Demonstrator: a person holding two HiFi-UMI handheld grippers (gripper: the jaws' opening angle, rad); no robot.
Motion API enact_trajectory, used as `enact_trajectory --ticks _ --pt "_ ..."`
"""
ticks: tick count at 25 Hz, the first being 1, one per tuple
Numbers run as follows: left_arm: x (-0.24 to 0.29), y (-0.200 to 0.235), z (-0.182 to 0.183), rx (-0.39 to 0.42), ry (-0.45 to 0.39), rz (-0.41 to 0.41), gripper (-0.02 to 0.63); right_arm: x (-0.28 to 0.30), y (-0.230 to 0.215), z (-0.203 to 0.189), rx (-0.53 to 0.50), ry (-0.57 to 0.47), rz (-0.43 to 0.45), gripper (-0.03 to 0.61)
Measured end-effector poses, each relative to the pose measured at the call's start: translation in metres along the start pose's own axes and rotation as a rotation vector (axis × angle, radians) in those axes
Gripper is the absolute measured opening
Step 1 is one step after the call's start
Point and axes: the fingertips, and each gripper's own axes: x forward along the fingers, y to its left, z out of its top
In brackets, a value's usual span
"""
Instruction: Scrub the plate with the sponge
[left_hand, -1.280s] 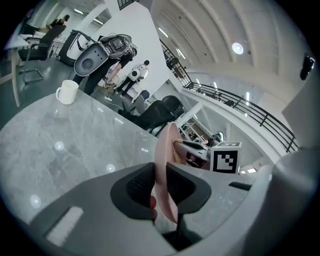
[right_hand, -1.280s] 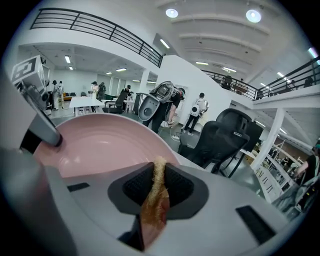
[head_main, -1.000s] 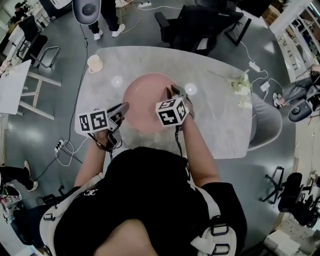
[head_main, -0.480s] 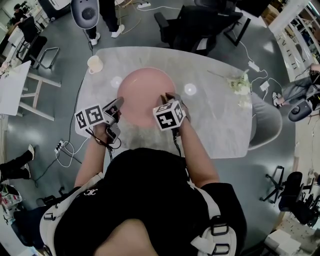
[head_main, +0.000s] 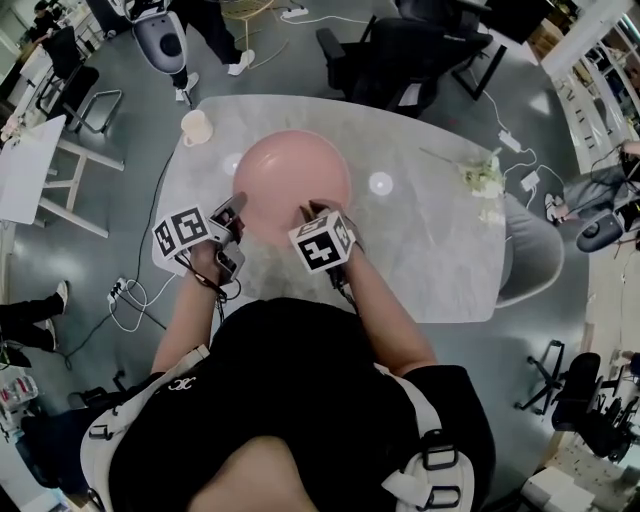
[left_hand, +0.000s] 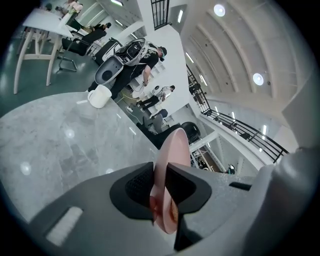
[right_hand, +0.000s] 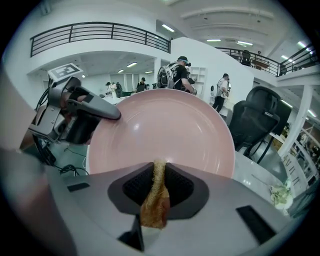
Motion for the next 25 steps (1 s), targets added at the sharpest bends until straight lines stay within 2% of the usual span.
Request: enact_trajectory --ticks 8,12,17,21,25 --pt "-0.005 0.005 -0.005 -0.028 -0.027 0.022 0.066 0.007 0.046 0.014 0.003 0.010 0.135 0.064" --pt "-0.009 0.001 -0.011 0.011 -0.016 0.018 0.067 0.004 0.062 0.019 0.031 0.024 0.180 0.064" --pt "-0.008 -0.011 -0.024 0.069 0.019 0.004 0.066 0.001 0.079 0.037 0.104 -0.047 0.282 0.064" --pt "-0.010 -0.022 -0.032 0.146 0.059 -0.024 0.066 -0.004 0.077 0.051 0.052 -0.099 0.213 0.064" --pt "-0.015 -0.027 -0.027 0.188 0.059 -0.050 0.066 -0.009 0.077 0.060 0.017 -0.148 0.176 0.064"
